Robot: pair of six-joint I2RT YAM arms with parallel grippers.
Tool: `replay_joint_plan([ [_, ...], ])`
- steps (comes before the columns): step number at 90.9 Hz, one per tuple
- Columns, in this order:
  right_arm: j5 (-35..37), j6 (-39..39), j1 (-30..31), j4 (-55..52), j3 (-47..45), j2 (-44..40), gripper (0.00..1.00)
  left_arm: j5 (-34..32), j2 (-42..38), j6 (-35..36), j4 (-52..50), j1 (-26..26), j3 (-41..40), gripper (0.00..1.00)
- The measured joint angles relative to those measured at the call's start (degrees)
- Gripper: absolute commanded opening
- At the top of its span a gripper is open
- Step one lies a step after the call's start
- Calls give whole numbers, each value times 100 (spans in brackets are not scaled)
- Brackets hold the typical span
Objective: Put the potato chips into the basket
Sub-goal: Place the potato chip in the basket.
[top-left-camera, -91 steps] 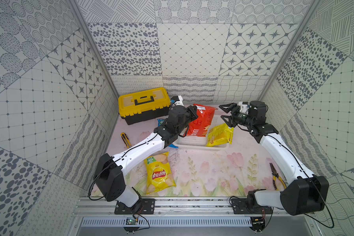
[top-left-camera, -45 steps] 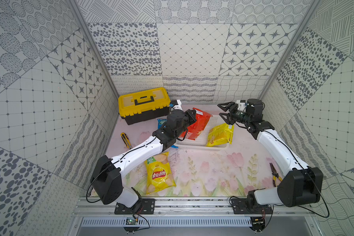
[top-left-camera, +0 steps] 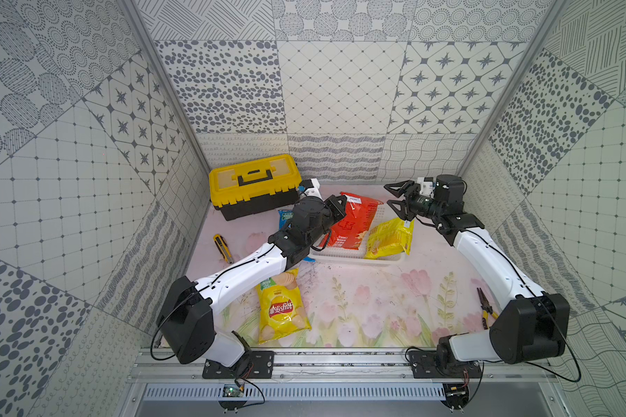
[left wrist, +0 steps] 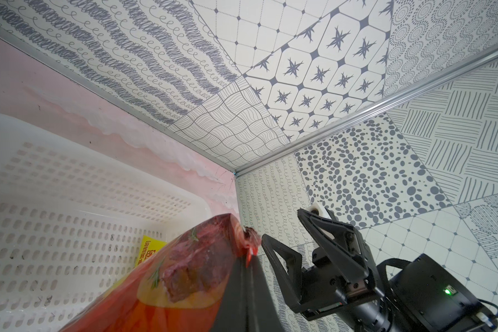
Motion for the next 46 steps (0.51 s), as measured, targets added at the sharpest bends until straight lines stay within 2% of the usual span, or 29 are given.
replay_joint_plan([
  [46,-118,22,83,120,-26,170,67,-39,195,-90,516,4,-81,0],
])
